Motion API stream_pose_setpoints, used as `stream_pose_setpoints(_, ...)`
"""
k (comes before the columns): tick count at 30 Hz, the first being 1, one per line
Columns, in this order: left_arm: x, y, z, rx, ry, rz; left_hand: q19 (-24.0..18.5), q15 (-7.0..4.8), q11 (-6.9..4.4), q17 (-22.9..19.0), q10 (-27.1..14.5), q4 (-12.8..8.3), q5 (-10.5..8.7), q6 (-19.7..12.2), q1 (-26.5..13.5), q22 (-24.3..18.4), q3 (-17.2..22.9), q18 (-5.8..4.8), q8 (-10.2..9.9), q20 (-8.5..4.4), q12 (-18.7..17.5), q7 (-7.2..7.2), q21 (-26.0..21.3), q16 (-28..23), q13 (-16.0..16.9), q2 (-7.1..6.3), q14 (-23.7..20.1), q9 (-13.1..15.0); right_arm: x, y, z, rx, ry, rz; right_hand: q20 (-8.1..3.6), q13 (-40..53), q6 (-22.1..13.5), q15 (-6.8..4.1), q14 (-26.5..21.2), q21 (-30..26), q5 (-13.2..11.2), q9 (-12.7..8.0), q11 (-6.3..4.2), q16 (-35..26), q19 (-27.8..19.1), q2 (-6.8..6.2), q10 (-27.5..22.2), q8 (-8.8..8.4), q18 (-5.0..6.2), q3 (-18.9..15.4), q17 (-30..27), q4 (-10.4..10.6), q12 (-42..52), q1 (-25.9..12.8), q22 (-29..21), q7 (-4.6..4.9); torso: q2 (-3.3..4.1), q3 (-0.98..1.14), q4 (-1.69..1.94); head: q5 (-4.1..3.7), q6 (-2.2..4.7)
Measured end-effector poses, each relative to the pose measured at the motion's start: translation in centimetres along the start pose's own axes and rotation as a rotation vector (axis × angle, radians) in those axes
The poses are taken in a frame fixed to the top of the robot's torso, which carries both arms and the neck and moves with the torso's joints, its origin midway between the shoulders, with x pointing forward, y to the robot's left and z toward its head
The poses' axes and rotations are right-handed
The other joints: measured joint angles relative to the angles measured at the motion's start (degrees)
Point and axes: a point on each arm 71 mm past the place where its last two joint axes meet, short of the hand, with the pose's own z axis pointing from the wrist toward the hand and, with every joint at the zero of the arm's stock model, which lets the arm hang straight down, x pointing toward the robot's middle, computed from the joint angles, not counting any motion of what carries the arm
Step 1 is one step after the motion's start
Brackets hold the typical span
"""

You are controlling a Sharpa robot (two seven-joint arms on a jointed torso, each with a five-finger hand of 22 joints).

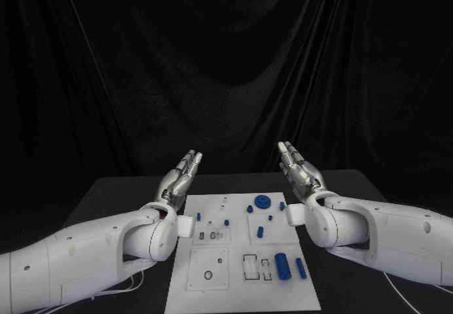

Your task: Assemble the parts on the task board

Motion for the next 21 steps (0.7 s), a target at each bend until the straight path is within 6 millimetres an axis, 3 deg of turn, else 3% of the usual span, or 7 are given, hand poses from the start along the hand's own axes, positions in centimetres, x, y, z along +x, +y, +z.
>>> stream_pose_setpoints(2, 0.2, 0.0, 0.0, 0.012, 0.045, -0.023, 0.0, 0.00, -0.18, 0.0, 0.2, 0.4, 0.42, 0.2, 1.6, 0.0, -0.4, 1.21, 0.0, 0.02, 0.0, -0.17, 0.0, 0.0, 0.0, 0.37, 0.0, 0.0, 0.0, 0.0, 0.0, 0.003, 0.008, 0.023, 0.00, 0.1, 1.2, 0.00, 0.0, 0.0, 0.5, 0.2, 1.28, 0.0, 0.0, 0.41, 0.2, 0.47, 0.00, -1.0, 0.0, 0.5, 0.0, 2.1, 0.0, 1.20, 0.00, 0.00, 0.01, -0.01, 0.00)
stream_pose_setpoints(4, 0.5, 0.0, 0.1, 0.025, 0.098, -0.053, 0.0, 0.00, -0.18, 0.0, 0.2, 0.4, 0.42, 0.2, 1.7, 0.0, -0.4, 1.22, 0.0, 0.45, 0.0, -0.17, 0.0, 0.0, 0.0, 0.41, 0.0, 0.0, 0.1, 0.0, 0.1, 0.005, 0.014, 0.046, 0.00, 0.2, 1.7, 0.00, 0.0, 0.0, 0.5, 0.4, 2.11, 0.0, 0.0, 0.66, 0.2, 0.63, 0.00, -1.2, 0.0, 0.6, 0.4, 2.5, 0.0, 1.73, -0.01, 0.00, 0.01, -0.01, 0.00)
stream_pose_setpoints(10, 1.0, -0.1, 0.1, 0.037, 0.222, -0.136, 0.0, 0.01, -0.18, 0.0, 0.2, 0.4, 0.42, 0.2, 1.7, 0.0, -0.4, 2.11, 0.0, 1.50, 0.0, -0.16, 0.0, 0.0, 0.0, 0.41, 0.0, 0.0, 0.1, 0.0, 0.1, 0.007, 0.021, 0.079, 0.71, 0.2, 1.9, 0.00, 0.0, 0.0, 0.5, 0.5, 2.78, 0.0, 0.0, 0.97, 0.1, 0.96, 0.00, -1.4, 0.0, 0.4, 0.6, 2.8, 0.0, 2.36, -0.01, 0.00, 0.01, -0.01, -0.01)
stream_pose_setpoints(17, 1.5, -0.2, 0.0, 0.040, 0.324, -0.221, 0.1, 0.01, -0.17, 0.0, 0.2, 0.4, 0.42, 0.3, 1.9, 0.0, -0.4, 2.10, 0.2, 2.21, 0.0, -0.35, 0.0, 0.0, 0.0, 0.61, 0.0, 0.0, 0.1, 0.0, 0.1, 0.007, 0.025, 0.098, 1.81, 0.2, 2.0, 0.00, 0.0, 0.0, 0.8, 0.5, 3.21, 0.0, -0.1, 1.21, 0.1, 0.96, 0.00, -1.4, 0.0, 0.4, 0.6, 3.1, 0.0, 2.87, -0.01, 0.00, 0.01, -0.01, -0.01)
stream_pose_setpoints(18, 1.5, -0.2, 0.0, 0.041, 0.332, -0.229, 0.0, 0.01, -0.17, 0.0, 0.2, 0.4, 0.42, 0.3, 2.0, 0.0, -0.4, 2.10, 0.2, 2.33, 0.0, -0.34, 0.0, 0.0, 0.0, 0.49, 0.0, 0.0, 0.1, 0.0, 0.1, 0.007, 0.026, 0.100, 2.63, 0.2, 2.1, 0.00, 0.0, 0.0, 1.2, 0.6, 3.55, 0.0, -0.1, 1.22, 0.2, 1.08, 0.01, -1.4, 0.0, 0.4, 0.6, 3.3, 0.0, 2.99, -0.01, 0.00, 0.01, -0.01, -0.01)
stream_pose_setpoints(20, 0.7, -0.2, 0.1, 0.043, 0.341, -0.241, 0.1, 0.01, -0.17, 0.0, 0.2, 0.4, 0.42, 0.7, 2.1, 0.0, -0.4, 2.10, 0.2, 2.61, 0.0, -0.41, 0.0, 0.0, 0.0, 0.40, 0.0, 0.1, -0.3, 0.0, 0.2, 0.007, 0.035, 0.112, 5.06, 0.4, 2.7, 0.01, 0.0, 0.0, 2.2, 0.7, 4.46, 0.0, 0.1, 1.25, 0.3, 1.77, 0.00, -1.4, 0.0, 0.4, 1.3, 4.4, 0.0, 3.97, -0.01, 0.00, 0.00, 0.20, -1.01)
stream_pose_setpoints(21, 0.2, -0.2, 0.1, 0.044, 0.339, -0.244, 0.1, 0.01, -0.17, 0.0, 0.2, 0.4, 0.42, 0.8, 2.1, 0.0, -0.4, 2.10, 0.2, 2.61, 0.0, -0.34, 0.0, 0.0, 0.0, 0.40, 0.0, 0.1, -0.6, 0.0, 0.3, 0.008, 0.037, 0.117, 7.75, 0.8, 3.9, 3.37, 0.5, 1.5, 2.9, 1.1, 5.83, 0.6, 2.2, 0.89, 0.8, 2.61, -0.11, -1.6, 0.3, 0.4, 2.8, 4.7, 1.1, 5.17, -0.01, 0.00, -0.01, 0.35, -1.35)
